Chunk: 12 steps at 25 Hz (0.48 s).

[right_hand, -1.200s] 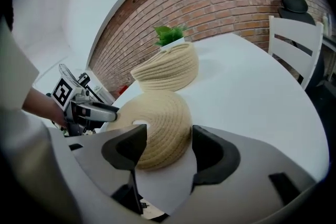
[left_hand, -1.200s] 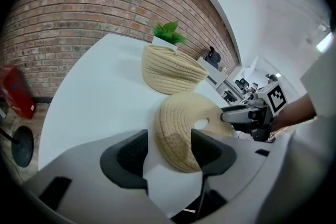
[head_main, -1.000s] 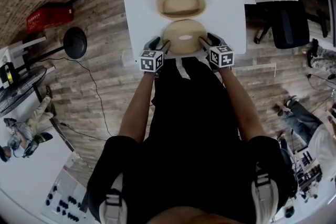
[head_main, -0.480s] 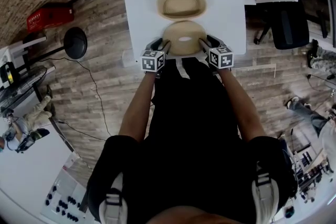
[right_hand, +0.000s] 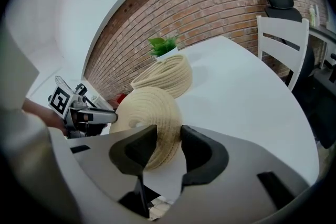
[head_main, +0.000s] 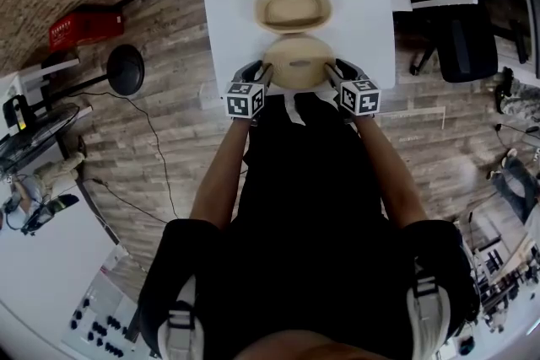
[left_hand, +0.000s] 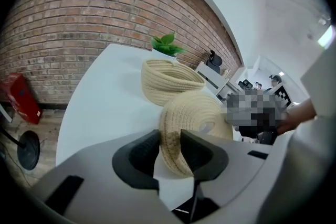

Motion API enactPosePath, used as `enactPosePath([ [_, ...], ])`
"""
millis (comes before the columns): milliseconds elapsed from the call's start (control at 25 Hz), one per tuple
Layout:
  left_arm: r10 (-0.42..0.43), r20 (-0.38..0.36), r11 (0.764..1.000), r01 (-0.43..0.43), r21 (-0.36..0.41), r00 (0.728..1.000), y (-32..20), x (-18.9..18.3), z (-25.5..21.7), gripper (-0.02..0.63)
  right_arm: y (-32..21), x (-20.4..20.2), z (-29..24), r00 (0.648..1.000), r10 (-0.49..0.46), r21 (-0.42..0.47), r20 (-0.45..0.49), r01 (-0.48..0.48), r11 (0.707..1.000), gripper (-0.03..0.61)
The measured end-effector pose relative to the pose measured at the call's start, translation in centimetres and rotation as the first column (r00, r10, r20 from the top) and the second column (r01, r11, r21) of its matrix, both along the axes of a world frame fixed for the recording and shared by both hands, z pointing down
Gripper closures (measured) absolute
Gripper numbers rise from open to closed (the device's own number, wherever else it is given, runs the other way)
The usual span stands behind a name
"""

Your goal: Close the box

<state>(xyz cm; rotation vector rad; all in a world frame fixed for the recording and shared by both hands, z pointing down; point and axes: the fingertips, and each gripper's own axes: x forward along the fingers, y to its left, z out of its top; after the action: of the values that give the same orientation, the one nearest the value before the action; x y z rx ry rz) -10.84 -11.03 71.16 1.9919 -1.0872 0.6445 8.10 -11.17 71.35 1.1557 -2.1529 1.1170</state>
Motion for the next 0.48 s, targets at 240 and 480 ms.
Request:
enactPosePath([
  [240, -0.007, 0.009, 1.0, 0.007, 0.02, 1.0, -0.3, 0.3, -1.1, 0.486, -0.3, 0.5, -1.0, 1.0, 0.011, 0.021, 0.018, -0.011, 1.0, 0.439],
  [480, -0.019, 0.002, 0.997, 0.019, 0.078, 1.0, -0.5, 0.9, -3.6, 0.489, -0.5, 1.1, -2.9, 0.999, 0.016, 0.058, 0.049, -0.019, 0.998, 0.44],
])
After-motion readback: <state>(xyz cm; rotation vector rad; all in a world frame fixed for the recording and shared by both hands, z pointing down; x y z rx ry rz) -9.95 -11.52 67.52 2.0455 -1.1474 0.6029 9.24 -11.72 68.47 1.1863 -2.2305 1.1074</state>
